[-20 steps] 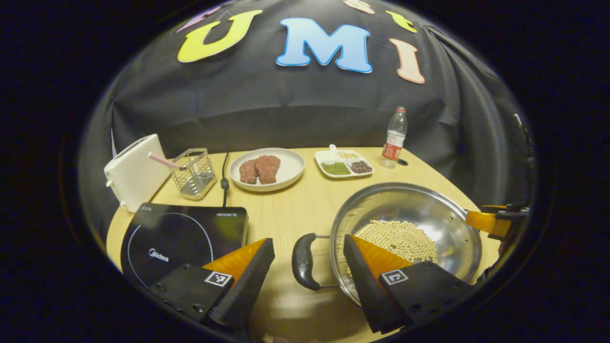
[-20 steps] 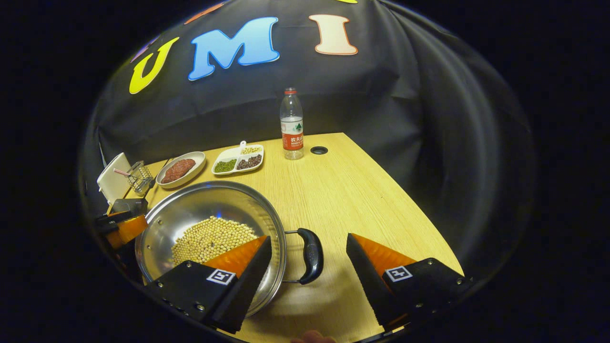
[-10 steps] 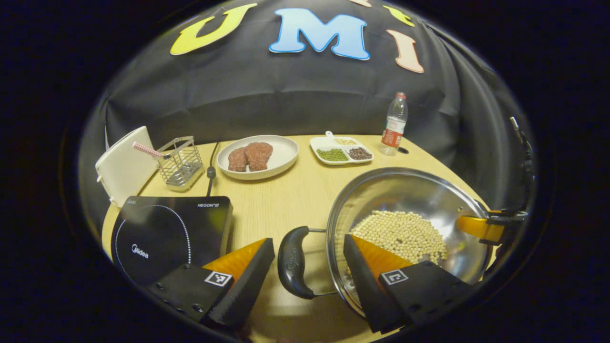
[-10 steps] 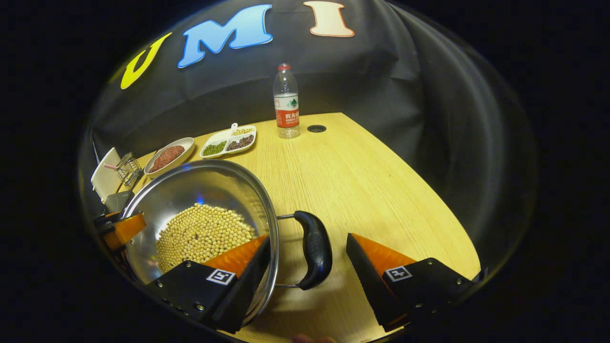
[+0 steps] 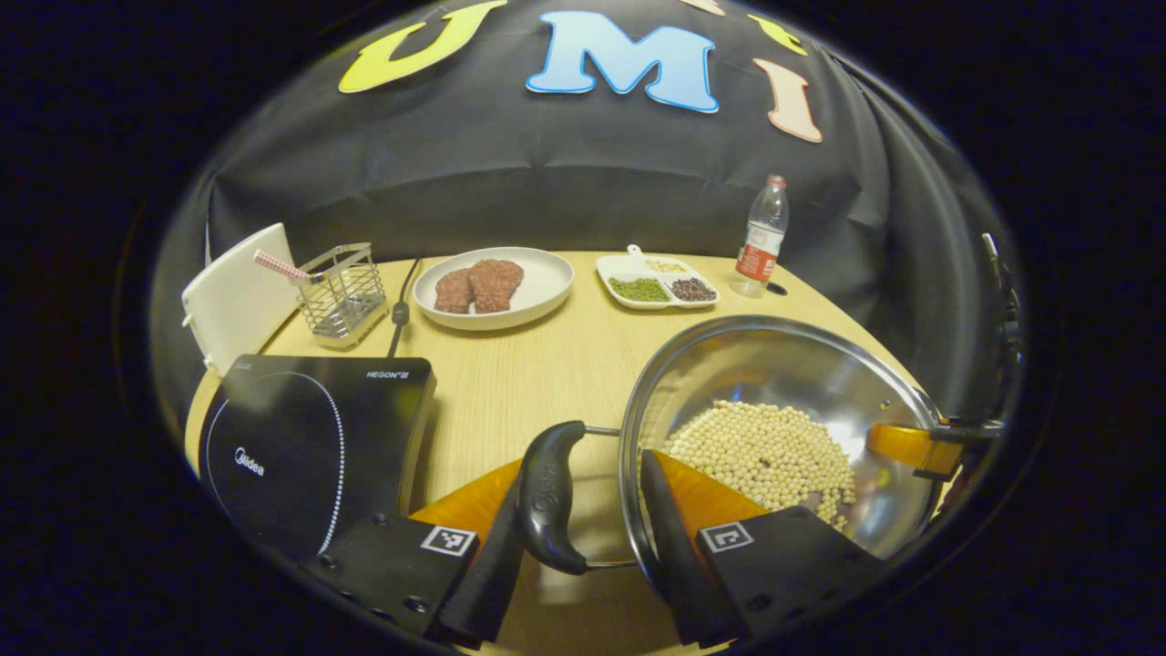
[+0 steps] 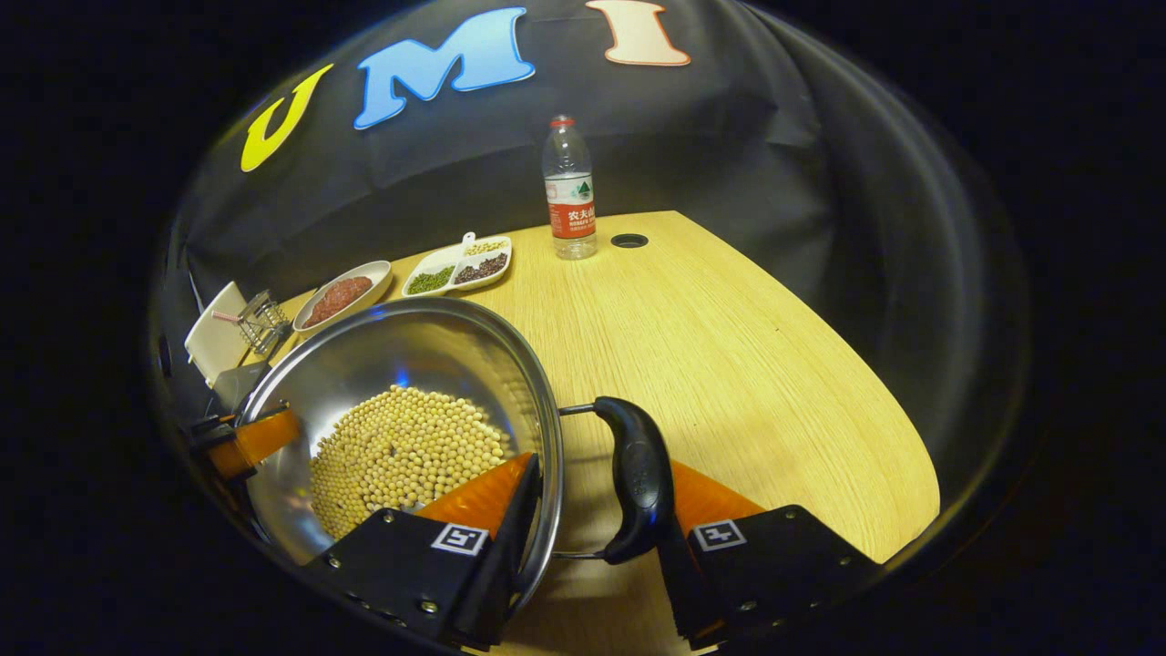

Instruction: First push the handle of the pot to place it horizontally, then grasp the pot with both hands and set it on the induction cooktop.

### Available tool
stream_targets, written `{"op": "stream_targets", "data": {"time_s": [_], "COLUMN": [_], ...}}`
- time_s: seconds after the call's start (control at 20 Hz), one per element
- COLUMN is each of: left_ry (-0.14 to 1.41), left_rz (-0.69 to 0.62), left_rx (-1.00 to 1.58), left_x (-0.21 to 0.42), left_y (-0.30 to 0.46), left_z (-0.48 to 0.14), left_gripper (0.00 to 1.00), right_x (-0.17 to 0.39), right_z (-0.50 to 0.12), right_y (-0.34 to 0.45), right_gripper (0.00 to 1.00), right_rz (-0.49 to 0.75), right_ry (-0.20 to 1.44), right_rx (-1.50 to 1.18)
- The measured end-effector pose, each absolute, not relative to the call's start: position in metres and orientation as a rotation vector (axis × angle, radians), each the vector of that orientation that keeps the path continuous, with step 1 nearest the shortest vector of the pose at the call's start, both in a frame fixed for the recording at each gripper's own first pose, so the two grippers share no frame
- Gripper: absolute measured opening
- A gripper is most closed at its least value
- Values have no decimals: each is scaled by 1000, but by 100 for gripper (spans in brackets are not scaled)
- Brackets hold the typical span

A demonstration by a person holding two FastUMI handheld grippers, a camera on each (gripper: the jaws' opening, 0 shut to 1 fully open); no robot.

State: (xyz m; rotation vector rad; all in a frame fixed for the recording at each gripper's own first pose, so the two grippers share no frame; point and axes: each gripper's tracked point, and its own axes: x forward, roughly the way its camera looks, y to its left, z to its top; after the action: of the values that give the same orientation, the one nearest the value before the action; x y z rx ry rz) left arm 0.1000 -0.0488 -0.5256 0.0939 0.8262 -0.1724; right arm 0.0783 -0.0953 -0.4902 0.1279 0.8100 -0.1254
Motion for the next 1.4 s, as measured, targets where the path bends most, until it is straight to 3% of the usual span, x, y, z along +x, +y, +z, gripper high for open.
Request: {"op": "stream_targets", "data": {"time_s": [0.35,0.45,0.55,0.65,1.15,1.4], "left_ry": [826,833,831,823,774,752], "left_rz": [-169,-173,-177,-180,-194,-186], "left_rx": [121,111,108,107,90,83], "left_x": [100,99,99,100,101,96], "left_y": [-48,-50,-51,-52,-45,-27], "left_z": [-525,-525,-522,-515,-441,-400], "left_gripper": [69,75,68,72,69,72], "right_x": [76,74,72,71,57,51], "right_z": [-491,-489,-485,-481,-419,-385], "right_y": [-95,-96,-97,-97,-79,-58], "right_gripper": [64,64,64,64,64,64], "right_rz": [-139,-146,-152,-156,-165,-156], "right_ry": [812,810,808,804,794,786], "right_rx": [148,141,141,147,161,155]}}
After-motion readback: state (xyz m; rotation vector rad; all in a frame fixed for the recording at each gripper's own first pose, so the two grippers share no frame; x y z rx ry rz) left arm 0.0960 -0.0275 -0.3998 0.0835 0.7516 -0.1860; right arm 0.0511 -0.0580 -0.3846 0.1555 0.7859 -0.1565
